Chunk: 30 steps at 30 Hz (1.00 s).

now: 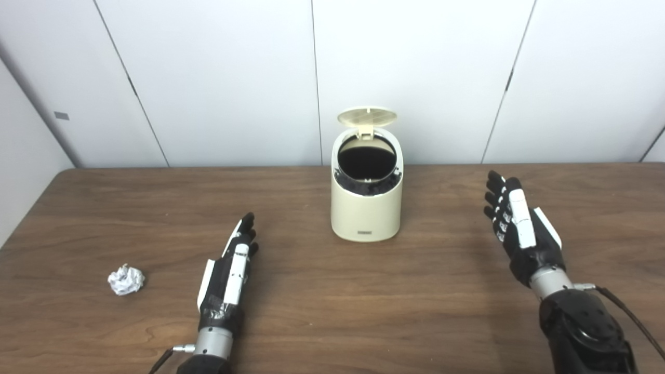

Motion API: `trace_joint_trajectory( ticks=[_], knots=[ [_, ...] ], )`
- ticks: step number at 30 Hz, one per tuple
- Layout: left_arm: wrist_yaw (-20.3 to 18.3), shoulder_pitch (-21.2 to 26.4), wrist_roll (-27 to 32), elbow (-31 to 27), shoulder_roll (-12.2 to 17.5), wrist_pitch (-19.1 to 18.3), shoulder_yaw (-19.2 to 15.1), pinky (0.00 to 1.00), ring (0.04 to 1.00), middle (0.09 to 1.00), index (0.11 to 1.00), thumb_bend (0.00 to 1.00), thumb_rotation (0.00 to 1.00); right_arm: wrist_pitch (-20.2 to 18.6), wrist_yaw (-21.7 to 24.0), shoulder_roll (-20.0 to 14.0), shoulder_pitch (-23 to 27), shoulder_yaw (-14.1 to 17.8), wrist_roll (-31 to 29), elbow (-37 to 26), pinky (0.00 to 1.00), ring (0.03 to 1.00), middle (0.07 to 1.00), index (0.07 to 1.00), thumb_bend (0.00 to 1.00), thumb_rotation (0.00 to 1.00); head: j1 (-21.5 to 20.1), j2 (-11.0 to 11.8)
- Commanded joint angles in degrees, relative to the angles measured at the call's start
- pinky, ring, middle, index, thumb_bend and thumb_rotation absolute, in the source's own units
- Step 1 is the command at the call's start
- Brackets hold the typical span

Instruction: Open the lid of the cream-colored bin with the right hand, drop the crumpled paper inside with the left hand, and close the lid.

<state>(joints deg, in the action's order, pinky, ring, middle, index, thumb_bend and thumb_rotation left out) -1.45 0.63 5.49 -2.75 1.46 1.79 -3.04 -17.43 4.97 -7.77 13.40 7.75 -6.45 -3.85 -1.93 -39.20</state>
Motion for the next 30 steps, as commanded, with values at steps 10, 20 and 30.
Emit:
trace_joint_trajectory(
  ticks=[10,20,30],
  knots=[
    [-0.53,-0.05,2.19,-1.16,0.68,-0.38,-1.15,1.00,1.000,0.995,0.969,0.34,0.90,11.83,-1.80,1.33,-0.22,1.40,-0.76,4.35,1.00,1.000,1.000,1.000,0.60,1.00,-0.44,-1.14],
    [-0.90,0.06,2.53,-1.78,0.77,-1.56,-1.80,1.00,1.000,0.991,0.968,0.34,0.88,15.88,-2.63,0.53,-1.29,2.13,-0.82,6.82,1.00,1.000,1.000,0.976,0.57,1.00,-0.26,-2.14],
    [-1.08,0.30,2.88,-2.05,0.55,-2.13,-2.08,1.00,1.000,0.987,0.964,0.35,0.88,16.87,-1.97,0.26,-2.97,2.16,-1.76,6.70,1.00,1.000,1.000,0.978,0.58,1.00,0.52,-2.88]
  ],
)
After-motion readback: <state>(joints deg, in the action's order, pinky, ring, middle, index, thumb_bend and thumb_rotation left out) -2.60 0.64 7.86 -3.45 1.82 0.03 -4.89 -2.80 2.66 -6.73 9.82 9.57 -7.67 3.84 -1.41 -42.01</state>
